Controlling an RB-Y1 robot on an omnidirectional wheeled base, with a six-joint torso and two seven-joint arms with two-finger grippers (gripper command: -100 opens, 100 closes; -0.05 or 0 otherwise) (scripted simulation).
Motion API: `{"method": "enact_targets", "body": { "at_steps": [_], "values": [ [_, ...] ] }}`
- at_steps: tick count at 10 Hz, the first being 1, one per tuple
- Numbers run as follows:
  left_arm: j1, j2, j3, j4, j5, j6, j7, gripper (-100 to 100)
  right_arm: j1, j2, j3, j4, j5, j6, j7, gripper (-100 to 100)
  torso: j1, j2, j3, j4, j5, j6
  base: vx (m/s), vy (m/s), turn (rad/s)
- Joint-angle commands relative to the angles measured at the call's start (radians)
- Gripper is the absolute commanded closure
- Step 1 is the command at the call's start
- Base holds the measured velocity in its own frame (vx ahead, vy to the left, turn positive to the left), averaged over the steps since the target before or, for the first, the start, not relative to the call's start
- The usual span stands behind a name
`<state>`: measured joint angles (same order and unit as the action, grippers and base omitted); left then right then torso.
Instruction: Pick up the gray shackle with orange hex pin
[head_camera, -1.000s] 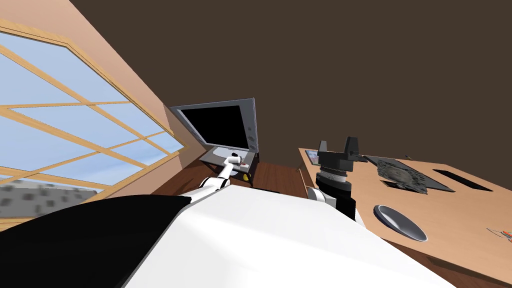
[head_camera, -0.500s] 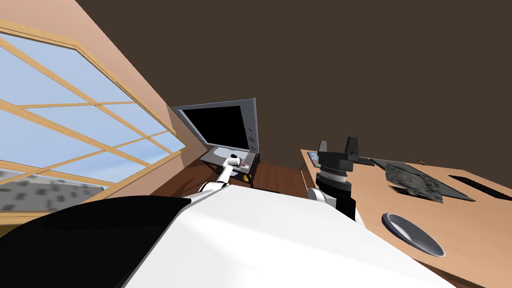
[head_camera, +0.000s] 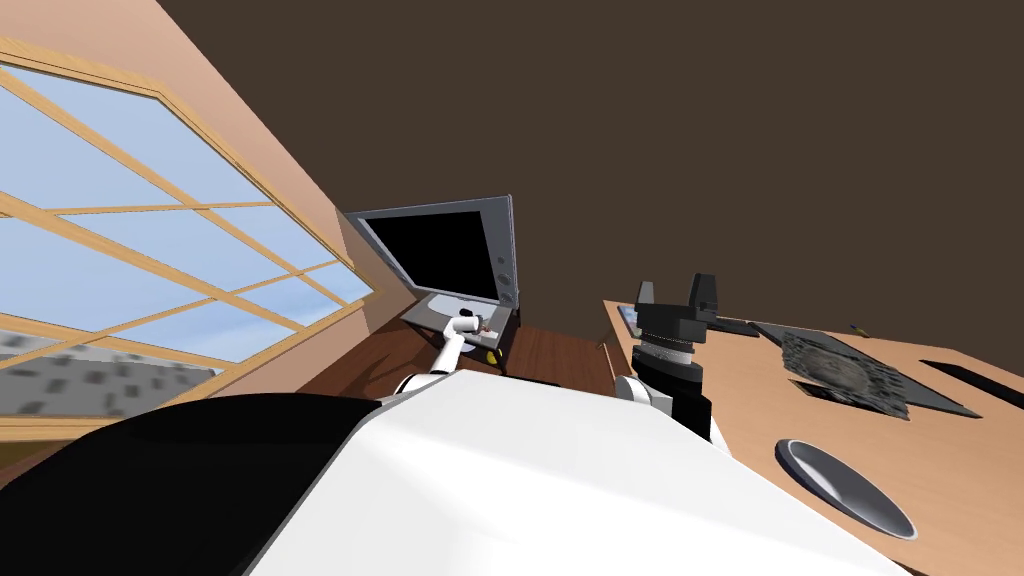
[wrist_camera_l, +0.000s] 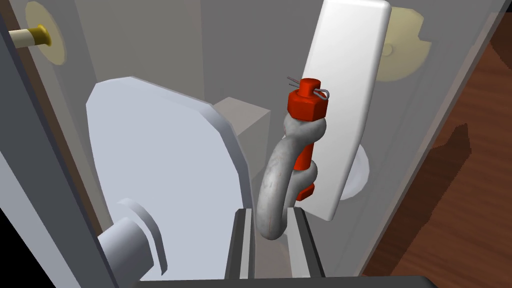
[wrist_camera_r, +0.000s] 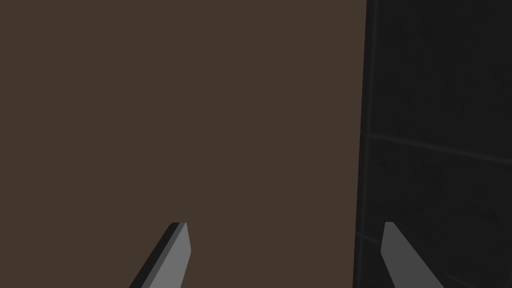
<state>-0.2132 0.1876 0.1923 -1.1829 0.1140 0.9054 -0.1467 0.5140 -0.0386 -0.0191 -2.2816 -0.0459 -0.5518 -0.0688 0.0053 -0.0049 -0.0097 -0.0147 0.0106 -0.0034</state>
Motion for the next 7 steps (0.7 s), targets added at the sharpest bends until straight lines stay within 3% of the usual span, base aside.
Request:
{"method": "enact_targets", "body": {
  "at_steps": [1,3,4,5,6,7],
  "values": [
    [0.046,-0.019,0.017,-0.05,-0.008,0.034,-0.023,100,0.0,0.0,0.0,0.0,0.0,0.0,0.0,0,0.0,0.0,0.0,0.0,0.0,0.0,0.047,-0.009,0.054],
    [0.046,-0.019,0.017,-0.094,-0.008,0.034,-0.023,100,0.0,0.0,0.0,0.0,0.0,0.0,0.0,0,0.001,-0.001,-0.001,-0.001,0.0,-0.001,0.031,-0.007,0.041],
    [0.095,-0.039,0.032,-0.134,-0.019,0.073,-0.044,100,0.0,0.0,0.0,0.0,0.0,0.0,0.0,0,0.001,0.0,0.0,0.0,0.0,0.0,0.045,-0.014,0.064],
    [0.097,-0.039,0.032,-0.185,-0.019,0.073,-0.044,100,0.0,0.0,0.0,0.0,0.0,0.0,0.0,0,0.0,0.0,0.0,-0.001,0.0,-0.002,0.044,-0.018,0.064],
    [0.094,-0.038,0.029,-0.171,-0.019,0.081,-0.039,100,0.0,0.0,0.0,0.0,0.0,0.0,0.0,0,0.0,-0.001,0.0,0.0,0.0,-0.001,0.016,-0.006,0.01],
    [0.095,-0.037,0.03,-0.175,-0.019,0.081,-0.041,0,0.0,0.0,0.0,0.0,0.0,0.0,0.0,0,0.001,0.0,0.0,0.0,0.0,0.0,0.0,0.0,0.0]
  ]
}}
